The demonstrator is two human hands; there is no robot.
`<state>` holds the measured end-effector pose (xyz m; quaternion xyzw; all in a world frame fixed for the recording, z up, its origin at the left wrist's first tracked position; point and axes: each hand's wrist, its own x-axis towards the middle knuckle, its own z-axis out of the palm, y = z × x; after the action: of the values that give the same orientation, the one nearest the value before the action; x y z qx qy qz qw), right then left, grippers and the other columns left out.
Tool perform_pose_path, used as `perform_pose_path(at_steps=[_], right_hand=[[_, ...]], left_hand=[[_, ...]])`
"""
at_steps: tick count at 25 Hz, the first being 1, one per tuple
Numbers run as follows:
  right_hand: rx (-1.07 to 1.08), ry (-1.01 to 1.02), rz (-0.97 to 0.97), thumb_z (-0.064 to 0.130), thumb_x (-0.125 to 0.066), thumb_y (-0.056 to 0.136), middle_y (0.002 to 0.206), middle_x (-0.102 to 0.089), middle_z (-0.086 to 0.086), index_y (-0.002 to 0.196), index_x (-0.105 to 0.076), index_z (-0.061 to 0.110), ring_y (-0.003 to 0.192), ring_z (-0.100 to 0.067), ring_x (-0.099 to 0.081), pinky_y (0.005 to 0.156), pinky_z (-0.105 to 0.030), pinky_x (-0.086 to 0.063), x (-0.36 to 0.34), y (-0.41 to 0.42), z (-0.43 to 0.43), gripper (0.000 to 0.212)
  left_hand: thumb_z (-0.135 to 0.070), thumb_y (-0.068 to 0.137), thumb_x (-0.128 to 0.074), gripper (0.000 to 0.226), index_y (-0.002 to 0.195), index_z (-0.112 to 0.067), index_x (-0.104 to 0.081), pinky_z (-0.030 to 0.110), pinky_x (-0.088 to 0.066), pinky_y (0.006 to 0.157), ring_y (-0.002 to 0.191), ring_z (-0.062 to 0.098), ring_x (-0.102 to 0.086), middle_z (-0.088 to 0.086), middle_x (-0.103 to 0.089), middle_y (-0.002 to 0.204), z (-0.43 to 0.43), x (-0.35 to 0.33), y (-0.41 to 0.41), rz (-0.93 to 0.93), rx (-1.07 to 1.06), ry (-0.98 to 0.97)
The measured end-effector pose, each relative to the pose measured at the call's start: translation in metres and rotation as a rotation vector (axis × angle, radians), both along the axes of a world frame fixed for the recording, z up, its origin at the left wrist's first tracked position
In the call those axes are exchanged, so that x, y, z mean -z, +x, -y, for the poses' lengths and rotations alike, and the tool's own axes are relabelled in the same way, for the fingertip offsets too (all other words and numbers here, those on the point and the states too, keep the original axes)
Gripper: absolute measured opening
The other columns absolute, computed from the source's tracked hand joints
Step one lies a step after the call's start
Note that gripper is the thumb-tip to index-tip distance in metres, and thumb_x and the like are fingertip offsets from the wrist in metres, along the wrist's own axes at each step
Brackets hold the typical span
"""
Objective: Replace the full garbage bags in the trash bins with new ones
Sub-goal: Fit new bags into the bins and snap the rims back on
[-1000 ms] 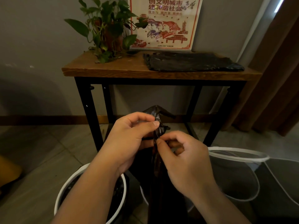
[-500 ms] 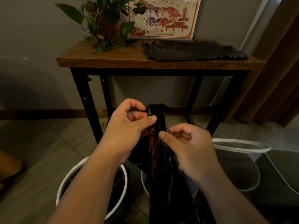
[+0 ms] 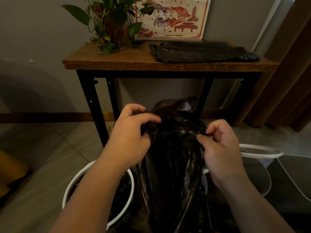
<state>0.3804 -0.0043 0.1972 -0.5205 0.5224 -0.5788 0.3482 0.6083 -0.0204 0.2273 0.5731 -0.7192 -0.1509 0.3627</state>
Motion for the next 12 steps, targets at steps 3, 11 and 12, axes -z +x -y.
perform_pose_path(at_steps=[3, 11, 12], right_hand=[[0.158, -0.039, -0.305, 0.002, -0.057, 0.098, 0.095, -0.065, 0.022, 0.089, -0.074, 0.037, 0.089, 0.007, -0.062, 0.08, -0.011, -0.049, 0.009, -0.028, -0.005, 0.04], [0.259, 0.192, -0.433, 0.014, -0.057, 0.1, 0.144, -0.059, 0.001, 0.158, -0.037, 0.027, 0.132, -0.02, -0.056, 0.112, -0.048, -0.046, 0.028, -0.079, -0.014, 0.062], [0.244, 0.248, -0.399, 0.015, -0.059, 0.1, 0.14, -0.062, -0.002, 0.16, -0.033, 0.029, 0.128, -0.025, -0.059, 0.109, -0.052, -0.049, 0.028, -0.085, -0.016, 0.067]], left_hand=[[0.007, 0.087, -0.062, 0.043, 0.087, -0.032, -0.08, 0.027, -0.044, 0.108, 0.124, 0.009, -0.05, -0.017, -0.056, 0.126, 0.0, -0.004, 0.011, 0.112, -0.045, -0.011], [0.0, 0.089, -0.071, 0.074, 0.137, -0.054, -0.057, 0.021, -0.04, 0.096, 0.127, 0.024, -0.051, 0.0, -0.038, 0.151, -0.005, -0.006, 0.025, 0.161, -0.192, 0.084], [0.004, 0.09, -0.067, 0.054, 0.115, -0.043, -0.075, 0.018, -0.037, 0.1, 0.13, 0.021, -0.051, -0.004, -0.045, 0.147, -0.008, -0.01, 0.022, 0.176, -0.175, 0.032]])
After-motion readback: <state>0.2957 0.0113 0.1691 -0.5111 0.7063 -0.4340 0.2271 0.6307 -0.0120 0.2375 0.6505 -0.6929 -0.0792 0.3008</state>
